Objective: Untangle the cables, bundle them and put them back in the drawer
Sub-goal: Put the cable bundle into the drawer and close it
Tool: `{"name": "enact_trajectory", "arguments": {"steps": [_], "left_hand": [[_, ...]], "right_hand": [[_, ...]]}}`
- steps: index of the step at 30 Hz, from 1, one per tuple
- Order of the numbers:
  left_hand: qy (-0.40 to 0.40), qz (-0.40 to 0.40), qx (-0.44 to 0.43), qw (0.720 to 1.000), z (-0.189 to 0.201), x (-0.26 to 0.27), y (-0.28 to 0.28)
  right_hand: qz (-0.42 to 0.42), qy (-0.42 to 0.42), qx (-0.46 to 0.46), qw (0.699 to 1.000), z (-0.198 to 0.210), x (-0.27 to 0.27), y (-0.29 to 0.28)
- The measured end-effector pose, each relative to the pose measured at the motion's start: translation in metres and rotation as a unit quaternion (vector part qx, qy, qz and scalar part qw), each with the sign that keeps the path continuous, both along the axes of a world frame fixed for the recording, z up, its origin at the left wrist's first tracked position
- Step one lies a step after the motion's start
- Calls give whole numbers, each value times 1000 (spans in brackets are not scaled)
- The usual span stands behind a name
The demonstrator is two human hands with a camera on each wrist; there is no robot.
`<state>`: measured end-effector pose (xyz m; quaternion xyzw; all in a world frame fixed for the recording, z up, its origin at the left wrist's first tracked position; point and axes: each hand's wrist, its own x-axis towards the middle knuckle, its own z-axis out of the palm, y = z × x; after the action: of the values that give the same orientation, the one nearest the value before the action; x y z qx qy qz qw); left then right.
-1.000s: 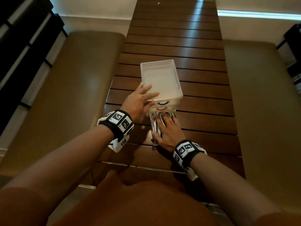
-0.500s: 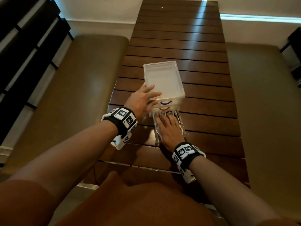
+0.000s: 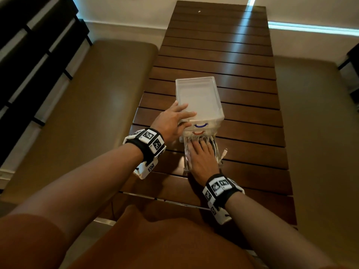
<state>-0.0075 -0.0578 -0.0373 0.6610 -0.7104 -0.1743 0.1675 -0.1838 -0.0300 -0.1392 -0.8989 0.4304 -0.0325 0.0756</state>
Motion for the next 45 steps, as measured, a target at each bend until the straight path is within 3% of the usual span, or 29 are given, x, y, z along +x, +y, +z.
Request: {"name": "enact_trajectory", "arguments": {"steps": [5, 14, 16, 18, 20, 21, 24, 26, 30, 33, 37, 41, 45], "left_hand": [[22, -2, -5, 1000, -3, 1, 0], [-8, -27, 4, 1000, 1, 5, -8], [6, -23, -2, 1000, -1, 5, -6], [80, 24, -25, 996, -7, 1, 2], [182, 113, -38, 976, -19, -2, 10], [235, 167, -18, 957, -29, -3, 12], [353, 279, 112, 886, -50, -15, 17], [395, 278, 176, 858, -63, -27, 18], [458, 277, 139, 833, -84, -43, 12], [456, 265, 101, 844, -93, -43, 7], [433, 270, 90, 855, -96, -43, -3], [383, 248, 85, 886, -103, -33, -12], [348, 249, 92, 899, -123, -30, -20]], "right_hand": [[35, -15, 74, 997, -4, -24, 10], [62, -39, 93, 993, 10, -13, -13], [66, -76, 94, 990, 19, -18, -11], [49, -169, 47, 983, 31, -28, -7], [-42, -266, -11, 963, 42, -43, -4], [-121, -286, 8, 951, 48, -52, -4], [-339, -246, 222, 881, 54, -69, -12], [-352, -244, 315, 847, 47, -71, -18], [-340, -318, 363, 807, 39, -66, -26], [-346, -351, 382, 782, 32, -63, -37], [-355, -336, 418, 766, 26, -58, -55], [-316, -296, 441, 787, 29, -53, -69], [-250, -290, 470, 795, 46, -55, -74]]}}
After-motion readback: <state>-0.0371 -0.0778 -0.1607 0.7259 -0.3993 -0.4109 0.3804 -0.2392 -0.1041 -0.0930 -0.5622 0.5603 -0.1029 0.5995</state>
